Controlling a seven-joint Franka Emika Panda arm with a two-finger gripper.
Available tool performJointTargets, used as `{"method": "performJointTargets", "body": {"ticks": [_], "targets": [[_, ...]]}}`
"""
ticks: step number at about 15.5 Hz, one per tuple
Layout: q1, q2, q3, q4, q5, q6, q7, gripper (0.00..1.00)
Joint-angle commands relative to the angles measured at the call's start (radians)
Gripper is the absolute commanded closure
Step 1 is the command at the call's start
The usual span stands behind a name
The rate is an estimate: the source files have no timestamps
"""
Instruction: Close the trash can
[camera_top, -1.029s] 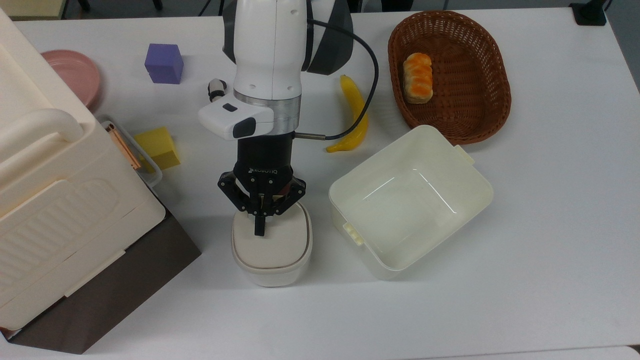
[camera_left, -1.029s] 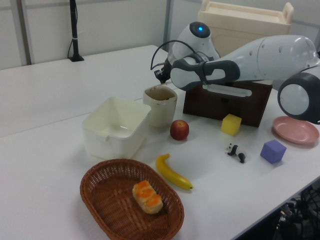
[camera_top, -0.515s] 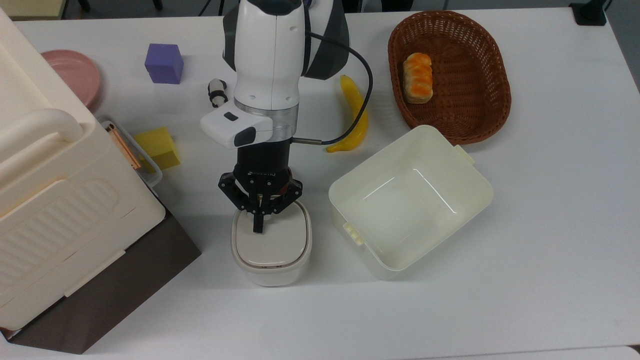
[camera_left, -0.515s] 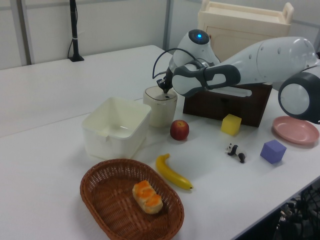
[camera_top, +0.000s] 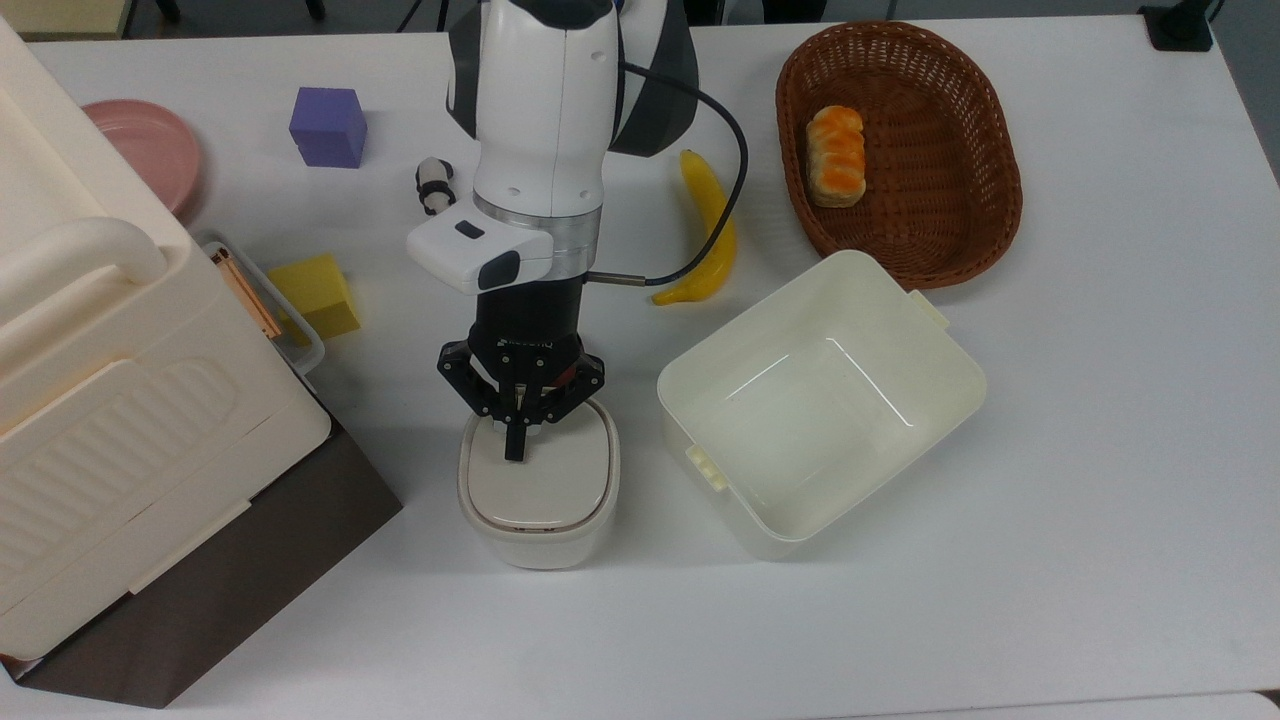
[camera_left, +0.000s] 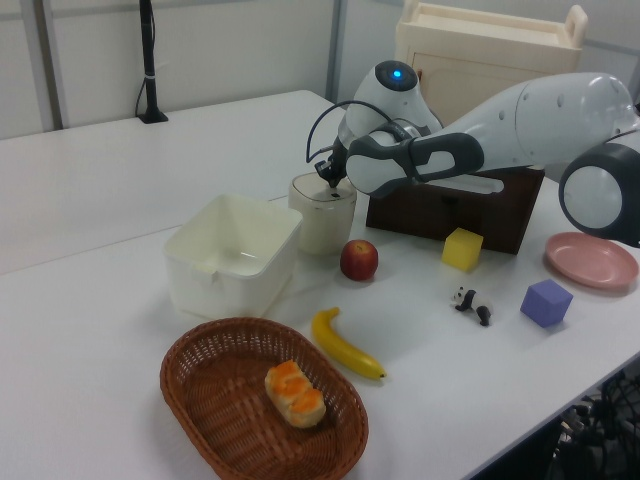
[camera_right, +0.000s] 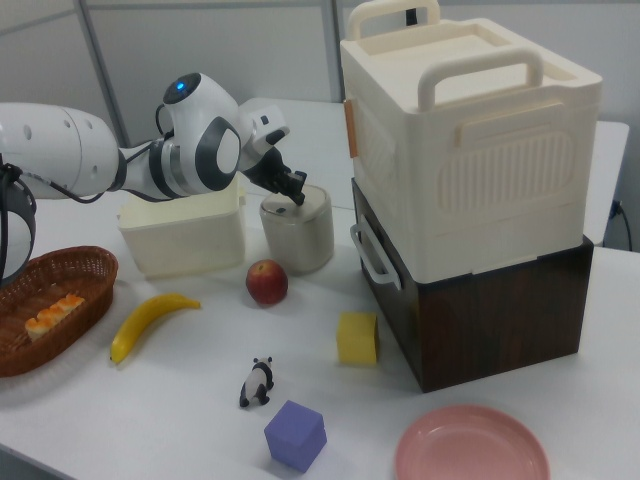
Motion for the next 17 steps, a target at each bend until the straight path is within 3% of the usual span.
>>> {"method": "performJointTargets", "body": {"ticks": [1, 11, 15, 17], "targets": [[0.015, -0.027, -0.009, -0.081, -0.033, -0.025, 0.016, 1.00], [0.018, -0.007, -0.009, -0.080, -0.067, -0.025, 0.017, 1.00], [0.001, -0.114, -0.006, -0.076, -0.036, -0.054, 0.022, 1.00], [0.000, -0.189, -0.004, -0.072, 0.025, -0.137, 0.019, 1.00]]}}
